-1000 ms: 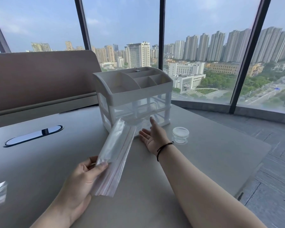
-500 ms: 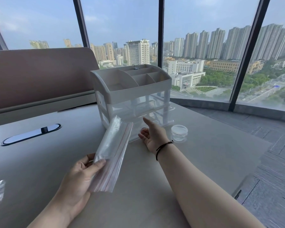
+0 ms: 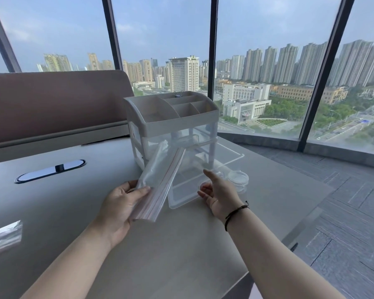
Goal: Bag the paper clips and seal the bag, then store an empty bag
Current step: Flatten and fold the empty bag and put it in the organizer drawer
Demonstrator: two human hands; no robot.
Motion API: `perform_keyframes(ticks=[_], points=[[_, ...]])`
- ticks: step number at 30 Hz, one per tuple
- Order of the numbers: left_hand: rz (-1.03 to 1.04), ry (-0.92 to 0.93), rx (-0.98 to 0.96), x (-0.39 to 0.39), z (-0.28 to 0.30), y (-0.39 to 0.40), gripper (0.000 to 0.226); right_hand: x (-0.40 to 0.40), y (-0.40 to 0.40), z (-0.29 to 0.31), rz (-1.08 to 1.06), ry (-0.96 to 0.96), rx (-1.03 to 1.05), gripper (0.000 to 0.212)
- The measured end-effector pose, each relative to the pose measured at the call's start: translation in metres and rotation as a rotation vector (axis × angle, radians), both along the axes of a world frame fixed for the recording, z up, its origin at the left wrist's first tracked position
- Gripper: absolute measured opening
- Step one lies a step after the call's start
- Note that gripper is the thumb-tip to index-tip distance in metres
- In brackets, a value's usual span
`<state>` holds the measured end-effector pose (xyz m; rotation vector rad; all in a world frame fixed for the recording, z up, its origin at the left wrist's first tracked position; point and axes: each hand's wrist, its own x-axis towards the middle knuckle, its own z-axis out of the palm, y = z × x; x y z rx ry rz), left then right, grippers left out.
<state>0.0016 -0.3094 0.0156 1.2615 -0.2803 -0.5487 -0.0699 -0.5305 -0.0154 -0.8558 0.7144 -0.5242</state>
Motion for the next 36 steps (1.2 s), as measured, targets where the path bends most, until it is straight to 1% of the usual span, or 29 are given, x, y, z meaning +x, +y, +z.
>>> perform_keyframes(ticks=[3, 5, 6, 8, 9, 10, 11, 12, 13, 15, 16, 18, 20, 22, 24, 27, 29, 31, 32, 33, 36], points=[[-0.067, 0.006, 0.042, -0.005, 0.012, -0.014, 0.020, -0.014, 0.003, 0.004, 0.028, 0.004, -0.011, 0.030], [-0.113, -0.020, 0.087, -0.006, 0.020, -0.022, 0.020, -0.021, 0.004, 0.011, 0.027, 0.072, -0.068, 0.040], [-0.132, -0.041, 0.108, -0.005, 0.025, -0.025, 0.022, -0.026, 0.005, 0.014, 0.003, 0.153, -0.152, 0.047], [-0.149, -0.094, 0.143, 0.000, 0.033, -0.031, 0.025, -0.037, 0.006, 0.021, -0.108, 0.365, -0.435, 0.061], [-0.149, -0.122, 0.163, 0.003, 0.037, -0.034, 0.026, -0.042, 0.008, 0.026, -0.180, 0.421, -0.583, 0.061], [-0.154, -0.153, 0.187, 0.006, 0.041, -0.038, 0.027, -0.046, 0.009, 0.032, -0.220, 0.414, -0.695, 0.057], [-0.163, -0.186, 0.215, 0.009, 0.044, -0.041, 0.027, -0.048, 0.011, 0.040, -0.200, 0.369, -0.752, 0.052], [-0.174, -0.215, 0.240, 0.011, 0.047, -0.046, 0.028, -0.047, 0.013, 0.049, -0.130, 0.297, -0.740, 0.048], [-0.190, -0.237, 0.259, 0.014, 0.050, -0.050, 0.029, -0.044, 0.014, 0.057, -0.032, 0.227, -0.669, 0.043], [-0.231, -0.252, 0.285, 0.020, 0.054, -0.060, 0.030, -0.033, 0.012, 0.069, 0.142, 0.110, -0.455, 0.037], [-0.249, -0.253, 0.297, 0.024, 0.056, -0.064, 0.031, -0.027, 0.009, 0.071, 0.178, 0.068, -0.370, 0.036], [-0.252, -0.275, 0.342, 0.032, 0.059, -0.072, 0.031, -0.014, -0.001, 0.070, 0.145, 0.018, -0.308, 0.039], [-0.194, -0.325, 0.401, 0.040, 0.060, -0.078, 0.036, -0.006, -0.013, 0.071, 0.057, 0.034, -0.350, 0.041], [-0.129, -0.324, 0.401, 0.047, 0.056, -0.081, 0.046, 0.000, -0.025, 0.073, 0.010, 0.107, -0.447, 0.034], [-0.088, -0.335, 0.393, 0.052, 0.049, -0.082, 0.053, 0.006, -0.034, 0.075, 0.019, 0.231, -0.550, 0.024], [-0.021, -0.471, 0.487, 0.054, 0.037, -0.082, 0.053, 0.017, -0.043, 0.078, 0.138, 0.451, -0.749, 0.008], [0.010, -0.584, 0.555, 0.052, 0.034, -0.083, 0.048, 0.022, -0.048, 0.080, 0.256, 0.632, -1.010, 0.007], [0.017, -0.684, 0.601, 0.048, 0.035, -0.083, 0.045, 0.024, -0.053, 0.081, 0.259, 0.801, -1.320, 0.014], [0.013, -0.723, 0.620, 0.045, 0.037, -0.083, 0.043, 0.023, -0.054, 0.082, 0.216, 0.844, -1.425, 0.015], [0.001, -0.757, 0.643, 0.042, 0.038, -0.082, 0.039, 0.020, -0.053, 0.083, 0.163, 0.846, -1.480, 0.015], [-0.070, -0.850, 0.710, 0.029, 0.039, -0.076, 0.032, 0.003, -0.039, 0.076, 0.046, 0.780, -1.482, 0.014]])
